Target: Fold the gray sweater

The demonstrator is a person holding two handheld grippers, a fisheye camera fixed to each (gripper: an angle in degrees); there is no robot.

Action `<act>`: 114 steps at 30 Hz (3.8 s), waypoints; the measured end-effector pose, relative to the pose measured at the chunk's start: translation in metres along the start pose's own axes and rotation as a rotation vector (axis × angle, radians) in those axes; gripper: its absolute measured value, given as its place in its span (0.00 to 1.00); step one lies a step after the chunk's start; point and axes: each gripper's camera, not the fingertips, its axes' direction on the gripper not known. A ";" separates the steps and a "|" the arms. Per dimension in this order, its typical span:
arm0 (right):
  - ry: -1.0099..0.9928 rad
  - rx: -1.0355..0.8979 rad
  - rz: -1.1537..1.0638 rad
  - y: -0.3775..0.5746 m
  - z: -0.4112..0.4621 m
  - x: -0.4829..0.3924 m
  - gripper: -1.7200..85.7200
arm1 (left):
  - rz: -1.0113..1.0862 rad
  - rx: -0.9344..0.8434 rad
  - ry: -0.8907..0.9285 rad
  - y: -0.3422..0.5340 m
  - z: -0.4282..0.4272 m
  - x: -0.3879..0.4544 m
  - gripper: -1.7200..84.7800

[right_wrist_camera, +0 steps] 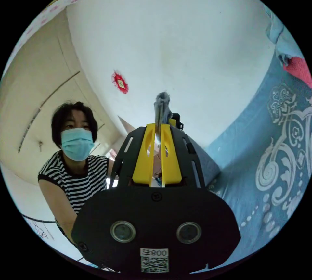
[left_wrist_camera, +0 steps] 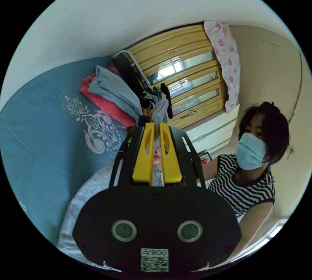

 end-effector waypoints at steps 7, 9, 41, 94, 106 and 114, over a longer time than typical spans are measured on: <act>0.261 -0.026 -0.053 0.014 0.063 -0.074 0.05 | 0.028 -0.072 -0.091 0.043 -0.020 -0.023 0.05; 0.278 -0.028 -0.089 0.016 0.095 -0.099 0.05 | 0.058 -0.070 -0.090 0.056 -0.030 -0.024 0.05; 0.323 -0.989 0.036 0.237 0.750 -0.153 0.05 | -0.446 0.519 -0.510 0.780 -0.325 -0.269 0.07; 0.857 -0.914 -0.020 0.137 1.026 -0.289 0.02 | -0.705 0.864 -0.819 1.436 -0.347 -0.642 0.10; 0.437 -1.440 -0.060 0.301 1.199 -0.315 0.02 | -0.830 1.481 -0.768 1.640 -0.388 -0.638 0.16; 0.478 -1.485 -0.027 0.323 1.223 -0.307 0.02 | -0.971 1.705 -0.709 1.713 -0.378 -0.625 0.16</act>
